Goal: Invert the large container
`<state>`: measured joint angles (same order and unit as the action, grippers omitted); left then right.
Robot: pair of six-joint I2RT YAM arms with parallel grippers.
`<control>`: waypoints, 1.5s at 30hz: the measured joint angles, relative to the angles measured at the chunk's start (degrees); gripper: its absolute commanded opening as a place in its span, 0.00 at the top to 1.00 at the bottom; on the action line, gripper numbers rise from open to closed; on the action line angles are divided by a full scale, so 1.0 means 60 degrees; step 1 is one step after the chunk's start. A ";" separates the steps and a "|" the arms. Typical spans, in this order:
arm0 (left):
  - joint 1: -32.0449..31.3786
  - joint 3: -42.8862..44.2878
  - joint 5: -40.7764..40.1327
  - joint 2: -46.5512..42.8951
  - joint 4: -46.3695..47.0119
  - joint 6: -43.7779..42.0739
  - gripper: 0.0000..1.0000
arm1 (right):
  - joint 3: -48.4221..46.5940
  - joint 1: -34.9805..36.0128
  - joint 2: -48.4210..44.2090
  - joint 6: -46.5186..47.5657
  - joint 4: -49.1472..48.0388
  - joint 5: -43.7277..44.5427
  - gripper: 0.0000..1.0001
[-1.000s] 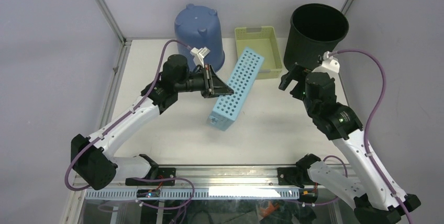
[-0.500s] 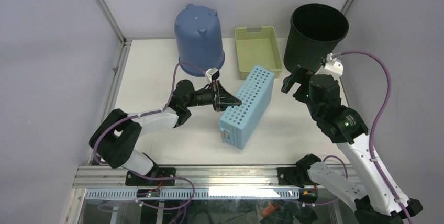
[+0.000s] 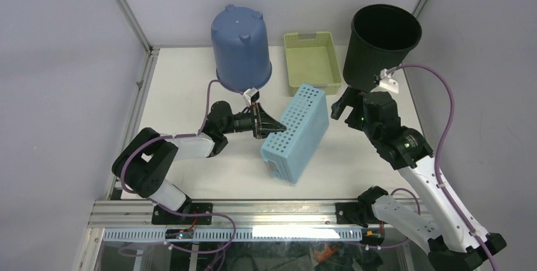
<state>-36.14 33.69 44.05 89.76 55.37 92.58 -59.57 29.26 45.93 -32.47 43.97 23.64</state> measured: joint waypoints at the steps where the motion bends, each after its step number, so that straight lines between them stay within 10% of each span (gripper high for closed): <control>1: 0.0131 -0.0018 0.0051 -0.0113 -0.0244 -0.0222 1.00 | 0.0127 -0.0018 0.0022 -0.0058 -0.0011 -0.0237 0.01; 5: 0.0918 -0.0025 0.0321 -0.0816 -0.1872 -0.1439 0.98 | 0.0659 -0.0051 0.0280 -0.0291 -0.0255 -0.1468 0.01; 10: 0.1745 0.0659 0.0299 -0.1985 -0.5315 -0.4065 0.56 | 0.0827 -0.0069 0.0576 -0.0346 -0.0470 -0.2280 0.01; 17: 0.2295 0.1639 -0.0302 -0.2295 -0.8805 -0.6885 0.44 | 0.0284 -0.0117 0.1836 -0.0135 -0.0630 -0.2758 0.01; 23: 0.2379 0.1690 -0.1016 -0.2579 -1.0265 -0.8007 0.03 | 0.0423 -0.0168 0.2208 -0.0182 -0.0860 -0.3355 0.01; 36: 0.2969 0.2197 -0.4251 -0.2102 -1.4178 -0.9621 0.01 | 0.0798 -0.0342 0.3213 0.0069 -0.0940 -0.4102 0.00; 45: 0.2969 0.5213 -0.5880 -0.3228 -1.5584 -1.0630 0.01 | 0.2881 -0.1045 0.3359 0.0157 -0.2517 -0.5963 0.01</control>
<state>-18.33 64.97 8.78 70.39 -38.13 28.80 -42.28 22.98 66.08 -31.53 28.86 -12.14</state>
